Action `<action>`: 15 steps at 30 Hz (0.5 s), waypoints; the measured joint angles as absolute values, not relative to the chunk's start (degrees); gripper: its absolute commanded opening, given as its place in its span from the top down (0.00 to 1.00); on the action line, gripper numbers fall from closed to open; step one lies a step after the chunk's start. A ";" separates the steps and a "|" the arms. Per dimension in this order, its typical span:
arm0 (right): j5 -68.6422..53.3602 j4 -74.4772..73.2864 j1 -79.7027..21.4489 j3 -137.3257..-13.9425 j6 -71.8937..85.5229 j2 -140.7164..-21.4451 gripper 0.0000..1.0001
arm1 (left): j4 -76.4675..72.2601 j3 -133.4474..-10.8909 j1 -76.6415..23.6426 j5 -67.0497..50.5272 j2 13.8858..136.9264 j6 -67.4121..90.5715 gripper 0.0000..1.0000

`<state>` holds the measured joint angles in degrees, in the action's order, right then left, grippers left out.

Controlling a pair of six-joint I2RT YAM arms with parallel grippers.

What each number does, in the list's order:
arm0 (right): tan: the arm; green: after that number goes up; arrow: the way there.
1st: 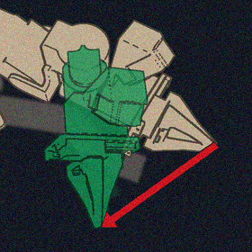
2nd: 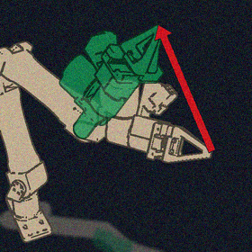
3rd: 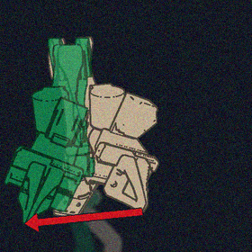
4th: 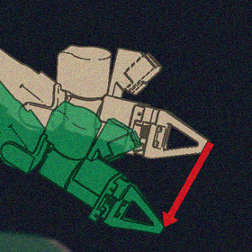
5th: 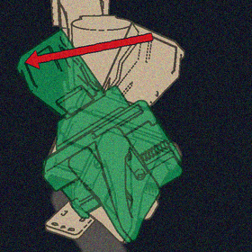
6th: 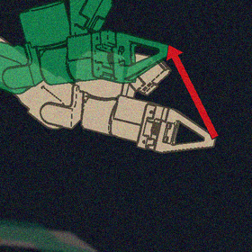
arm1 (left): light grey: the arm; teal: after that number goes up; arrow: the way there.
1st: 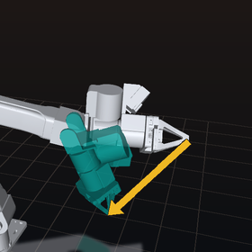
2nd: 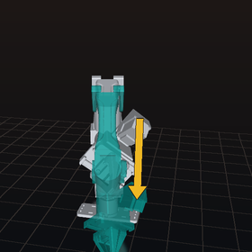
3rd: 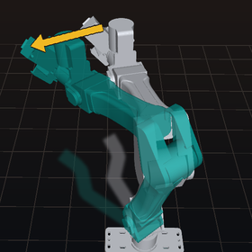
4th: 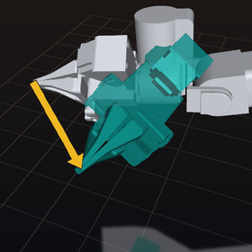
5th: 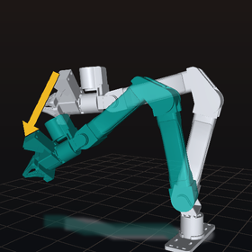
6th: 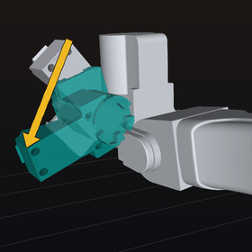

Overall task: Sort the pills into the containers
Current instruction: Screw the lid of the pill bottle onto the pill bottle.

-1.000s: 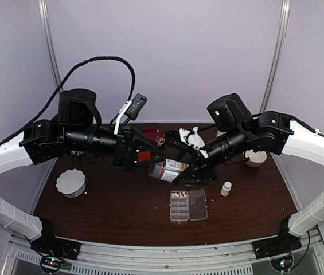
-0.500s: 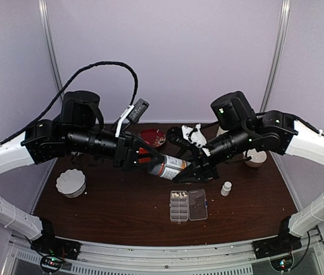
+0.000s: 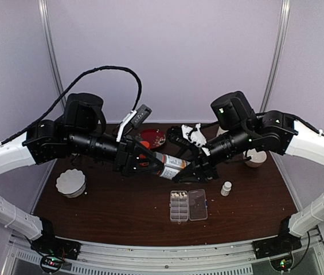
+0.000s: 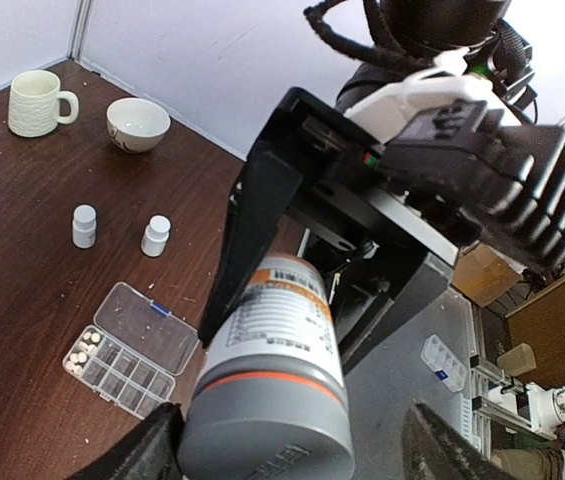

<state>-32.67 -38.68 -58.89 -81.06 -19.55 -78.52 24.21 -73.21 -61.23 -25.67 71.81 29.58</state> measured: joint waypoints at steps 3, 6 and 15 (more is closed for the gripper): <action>-32.73 -38.68 -58.89 -81.06 -19.51 -78.52 1.00 | 24.64 -73.21 -61.21 -25.50 71.81 29.36 0.43; -32.95 -38.76 -58.89 -81.06 -19.51 -78.52 1.00 | 24.97 -73.21 -61.12 -24.99 71.85 29.06 0.44; -32.99 -38.79 -58.89 -81.06 -19.22 -78.52 1.00 | 25.10 -73.21 -61.12 -25.08 72.01 27.83 0.33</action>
<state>-32.99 -38.79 -58.89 -81.06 -19.22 -78.52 25.10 -73.21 -61.12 -25.08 72.01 27.83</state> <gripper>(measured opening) 0.529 0.624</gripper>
